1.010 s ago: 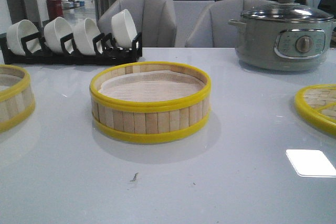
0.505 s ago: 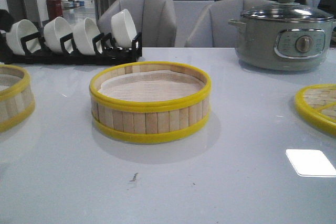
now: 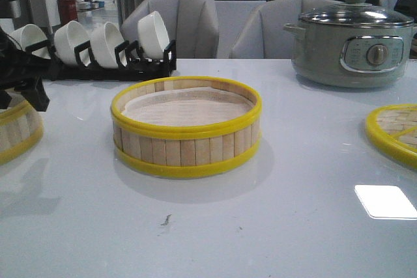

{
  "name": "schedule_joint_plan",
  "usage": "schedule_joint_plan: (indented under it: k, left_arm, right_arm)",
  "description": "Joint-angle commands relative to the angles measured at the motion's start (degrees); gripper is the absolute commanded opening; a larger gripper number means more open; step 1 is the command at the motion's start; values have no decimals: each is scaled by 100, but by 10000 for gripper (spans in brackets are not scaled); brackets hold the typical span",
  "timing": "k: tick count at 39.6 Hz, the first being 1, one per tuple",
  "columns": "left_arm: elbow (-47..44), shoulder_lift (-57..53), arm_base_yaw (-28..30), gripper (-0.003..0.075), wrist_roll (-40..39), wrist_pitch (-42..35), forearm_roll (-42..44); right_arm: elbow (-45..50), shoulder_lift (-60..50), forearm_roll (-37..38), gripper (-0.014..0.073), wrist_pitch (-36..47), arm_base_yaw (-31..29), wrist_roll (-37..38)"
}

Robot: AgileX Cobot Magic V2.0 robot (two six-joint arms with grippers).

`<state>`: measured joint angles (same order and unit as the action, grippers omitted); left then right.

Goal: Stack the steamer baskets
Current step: 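Reach the left gripper to the rim of the steamer basket nearest it and grasp, then lift the basket with the left gripper and carry it over the centre basket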

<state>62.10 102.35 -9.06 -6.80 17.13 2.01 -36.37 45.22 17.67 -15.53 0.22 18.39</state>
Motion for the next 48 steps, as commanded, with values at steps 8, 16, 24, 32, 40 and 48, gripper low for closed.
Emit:
schedule_joint_plan:
  k: [8,16,24,32,40,48]
  left_arm:
    - [186,54,-45,431,-53,-275,-56]
    - [186,66,-45,398,-53,-238,-67]
    - [186,66,-45,107,-53,-127,-67]
    - [339,42,-45,88,-53,-2,-70]
    - [1004,-230,-45,88,-53,437,-166]
    - [2059,-393,-189,88,-53,1113,-344]
  right_arm:
    - [-218,-25,108,405,395,-30,-58]
    - [-218,-25,108,405,402,-30,-58]
    - [-218,-25,108,405,417,-30,-58]
    - [-218,-25,108,405,419,-30,-58]
    - [-218,-25,108,405,419,-30,-58]
    - [-218,-25,108,405,418,-30,-53]
